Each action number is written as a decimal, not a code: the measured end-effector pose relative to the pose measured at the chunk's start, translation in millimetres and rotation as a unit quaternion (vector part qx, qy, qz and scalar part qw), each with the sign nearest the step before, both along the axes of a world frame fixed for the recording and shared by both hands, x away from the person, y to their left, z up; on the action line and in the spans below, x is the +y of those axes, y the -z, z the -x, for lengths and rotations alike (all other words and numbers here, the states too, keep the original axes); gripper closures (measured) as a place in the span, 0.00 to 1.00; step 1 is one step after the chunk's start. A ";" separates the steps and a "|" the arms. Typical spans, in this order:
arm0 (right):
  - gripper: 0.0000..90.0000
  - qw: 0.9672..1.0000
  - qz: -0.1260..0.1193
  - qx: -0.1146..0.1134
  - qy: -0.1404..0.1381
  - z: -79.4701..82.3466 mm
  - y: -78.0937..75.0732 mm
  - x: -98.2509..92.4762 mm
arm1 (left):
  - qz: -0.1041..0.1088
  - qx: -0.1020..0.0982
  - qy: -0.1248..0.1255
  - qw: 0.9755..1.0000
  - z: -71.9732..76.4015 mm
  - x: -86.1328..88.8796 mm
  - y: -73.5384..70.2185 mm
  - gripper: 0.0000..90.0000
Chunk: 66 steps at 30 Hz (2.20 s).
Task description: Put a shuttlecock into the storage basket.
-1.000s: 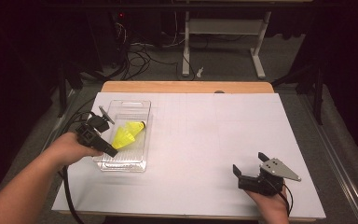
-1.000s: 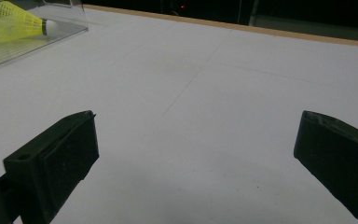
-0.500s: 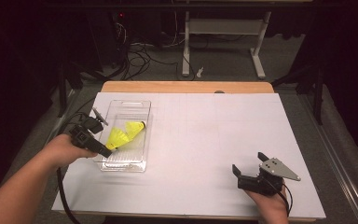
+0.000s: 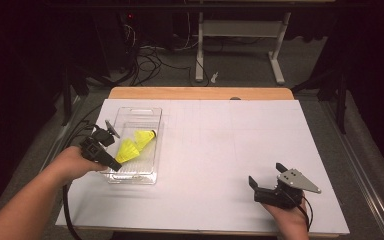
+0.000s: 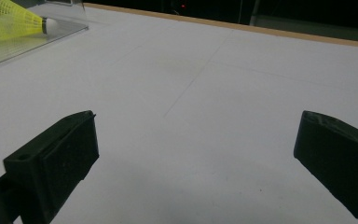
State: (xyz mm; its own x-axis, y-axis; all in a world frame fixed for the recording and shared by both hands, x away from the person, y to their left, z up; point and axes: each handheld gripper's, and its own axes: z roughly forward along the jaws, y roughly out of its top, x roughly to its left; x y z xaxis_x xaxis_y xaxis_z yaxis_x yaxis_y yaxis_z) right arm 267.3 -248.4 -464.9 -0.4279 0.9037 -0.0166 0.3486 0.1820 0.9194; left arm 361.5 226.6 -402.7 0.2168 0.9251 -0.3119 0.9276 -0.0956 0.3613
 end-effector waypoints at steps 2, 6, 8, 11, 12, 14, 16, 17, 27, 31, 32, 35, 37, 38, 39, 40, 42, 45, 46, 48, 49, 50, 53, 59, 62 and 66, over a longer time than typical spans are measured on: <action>0.00 1.000 0.000 0.000 0.001 0.0 0.0 -0.1 | -0.001 0.000 -0.004 1.000 -1.0 -1.2 3.8 0.71; 0.00 1.000 -0.001 0.000 0.002 0.0 -0.1 -0.9 | -0.008 0.001 0.001 1.000 -2.1 -2.3 9.7 0.71; 0.00 1.000 -0.001 -0.001 0.003 -0.1 -0.1 -1.3 | -0.006 0.004 0.001 1.000 -2.4 -3.9 11.4 0.71; 0.00 1.000 -0.003 -0.001 0.005 -0.1 -0.5 -2.0 | -0.010 0.010 0.002 1.000 -3.4 -5.5 15.9 0.71; 0.00 1.000 -0.004 -0.002 0.005 0.1 -0.9 -2.1 | -0.012 0.012 0.004 1.000 -3.6 -6.0 17.2 0.71; 0.00 1.000 -0.006 -0.004 0.005 0.5 -1.6 -2.8 | -0.014 0.012 0.001 1.000 -3.9 -7.3 19.6 0.71; 0.00 1.000 -0.006 -0.005 0.006 1.0 -1.8 -3.1 | -0.018 0.016 0.002 1.000 -4.1 -7.6 22.5 0.71; 0.00 1.000 -0.007 -0.004 0.007 1.1 -1.7 -3.2 | -0.021 0.017 0.000 1.000 -4.3 -7.8 23.5 0.71; 0.00 1.000 -0.009 -0.005 0.007 1.0 -1.9 -3.9 | -0.022 0.012 0.000 1.000 -3.8 -9.4 25.7 0.71; 0.00 1.000 -0.009 -0.004 0.007 1.0 -1.7 -3.7 | -0.018 0.011 -0.009 1.000 -4.4 -9.4 25.3 0.70; 0.00 1.000 -0.010 -0.003 0.007 1.0 -1.6 -3.6 | -0.017 0.013 -0.007 1.000 -4.6 -8.7 24.7 0.70; 0.00 1.000 -0.012 -0.003 0.007 1.0 -1.5 -3.0 | -0.014 0.012 -0.011 1.000 -4.5 -8.6 22.7 0.67; 0.00 1.000 -0.012 -0.004 0.007 0.9 -1.7 -2.9 | -0.003 0.009 -0.014 1.000 -4.0 -8.8 19.0 0.61; 0.00 1.000 -0.012 -0.004 0.008 0.9 -1.8 -2.9 | 0.000 0.004 -0.014 1.000 -3.7 -8.3 17.0 0.61; 0.00 1.000 -0.011 -0.004 0.008 0.9 -1.9 -3.0 | 0.001 0.003 -0.014 1.000 -3.9 -7.9 14.8 0.60; 0.00 1.000 -0.012 -0.004 0.008 0.8 -2.0 -3.0 | 0.003 0.001 -0.016 1.000 -3.7 -7.9 13.3 0.58; 0.00 1.000 -0.012 -0.004 0.008 0.8 -2.1 -2.8 | 0.008 -0.002 -0.015 1.000 -3.0 -8.4 9.6 0.56; 0.00 1.000 -0.012 -0.005 0.008 0.9 -2.5 -2.3 | 0.009 -0.008 -0.013 1.000 -1.4 -12.1 5.0 0.53; 0.00 1.000 -0.012 -0.005 0.009 0.9 -2.6 -2.3 | 0.006 -0.007 -0.009 1.000 -1.1 -13.0 3.7 0.51; 0.00 1.000 -0.012 -0.006 0.009 0.9 -2.7 -2.4 | 0.009 -0.012 -0.009 1.000 -0.5 -15.3 0.6 0.50; 0.00 1.000 -0.013 -0.006 0.010 0.9 -2.8 -2.6 | 0.011 -0.011 -0.010 1.000 -0.3 -16.4 -0.5 0.49; 0.00 1.000 -0.013 -0.007 0.010 0.9 -2.9 -3.0 | 0.006 -0.013 -0.009 1.000 0.1 -17.8 -0.8 0.49; 0.00 1.000 -0.014 -0.007 0.010 1.4 -3.3 -3.7 | 0.008 -0.016 -0.009 1.000 0.7 -19.8 -4.8 0.46; 0.00 1.000 -0.015 -0.009 0.010 2.3 -4.1 -4.2 | 0.004 -0.024 -0.016 1.000 2.0 -20.1 -14.7 0.38; 0.00 1.000 -0.015 -0.009 0.010 2.5 -4.2 -4.1 | 0.003 -0.031 -0.022 0.999 2.7 -19.5 -19.2 0.34; 0.00 1.000 -0.015 -0.010 0.009 2.8 -4.2 -3.5 | 0.010 -0.038 -0.022 0.999 5.6 -21.0 -25.0 0.24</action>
